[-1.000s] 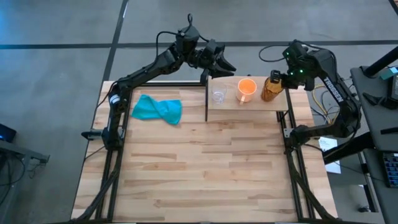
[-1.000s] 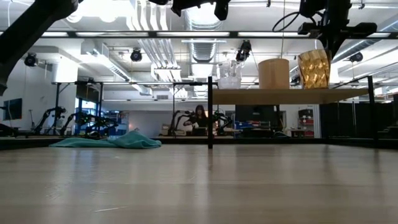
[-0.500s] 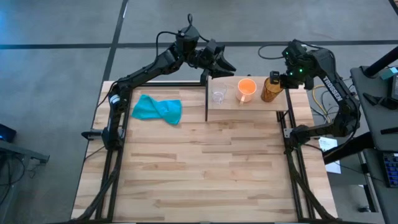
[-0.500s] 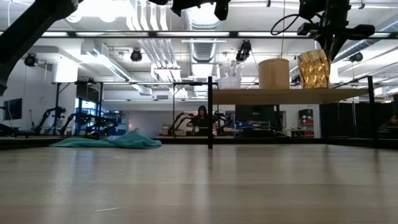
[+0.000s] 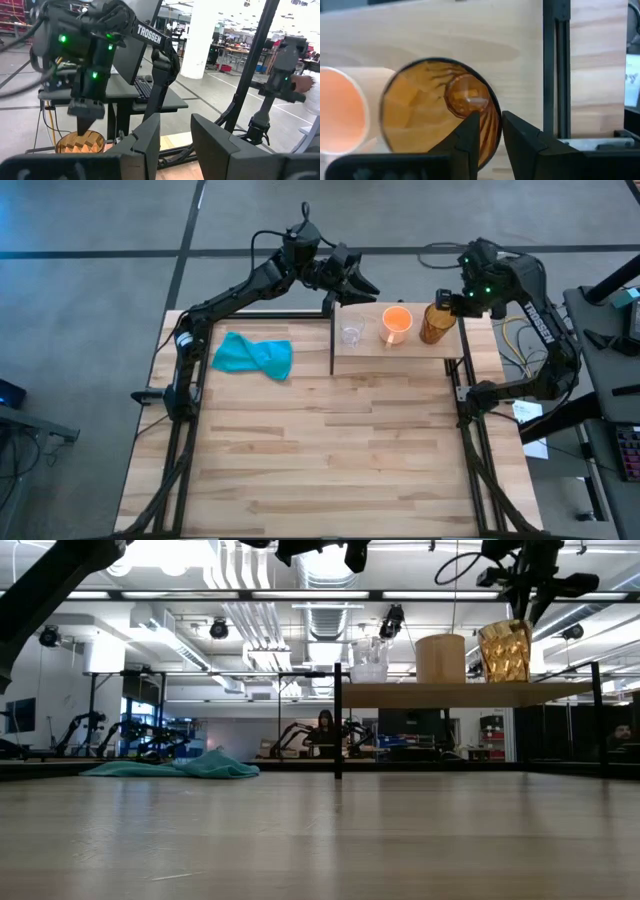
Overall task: Stack small to large cups/mugs on shelf
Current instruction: Return to Home Position
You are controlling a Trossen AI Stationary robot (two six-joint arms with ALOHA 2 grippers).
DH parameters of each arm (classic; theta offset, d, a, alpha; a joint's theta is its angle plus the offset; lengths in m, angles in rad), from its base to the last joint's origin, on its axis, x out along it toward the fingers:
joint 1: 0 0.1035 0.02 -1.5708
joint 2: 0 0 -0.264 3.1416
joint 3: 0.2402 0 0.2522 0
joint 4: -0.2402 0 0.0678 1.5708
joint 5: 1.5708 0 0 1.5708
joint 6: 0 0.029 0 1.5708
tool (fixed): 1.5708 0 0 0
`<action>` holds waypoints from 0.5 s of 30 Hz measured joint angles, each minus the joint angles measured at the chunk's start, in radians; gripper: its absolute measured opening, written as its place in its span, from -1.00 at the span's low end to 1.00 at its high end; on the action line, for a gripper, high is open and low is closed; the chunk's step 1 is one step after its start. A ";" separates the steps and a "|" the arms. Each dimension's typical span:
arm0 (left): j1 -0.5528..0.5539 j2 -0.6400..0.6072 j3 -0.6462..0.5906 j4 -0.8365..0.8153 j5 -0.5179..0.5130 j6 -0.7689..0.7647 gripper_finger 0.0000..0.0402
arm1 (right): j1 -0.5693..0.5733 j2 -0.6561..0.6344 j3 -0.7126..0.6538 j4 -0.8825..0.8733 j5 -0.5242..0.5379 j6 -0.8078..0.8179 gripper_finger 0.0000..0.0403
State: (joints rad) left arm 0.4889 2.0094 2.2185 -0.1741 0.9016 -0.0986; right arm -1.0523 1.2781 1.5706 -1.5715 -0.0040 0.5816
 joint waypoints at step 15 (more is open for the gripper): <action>0.000 0.000 0.000 0.000 0.000 -0.002 -0.52 | 0.001 -0.032 0.357 0.001 -0.171 -0.065 -0.62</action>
State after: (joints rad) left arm 0.4889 2.0094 2.2185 -0.1738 0.9016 -0.1006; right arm -1.0515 1.2457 1.9273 -1.5703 -0.1746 0.5161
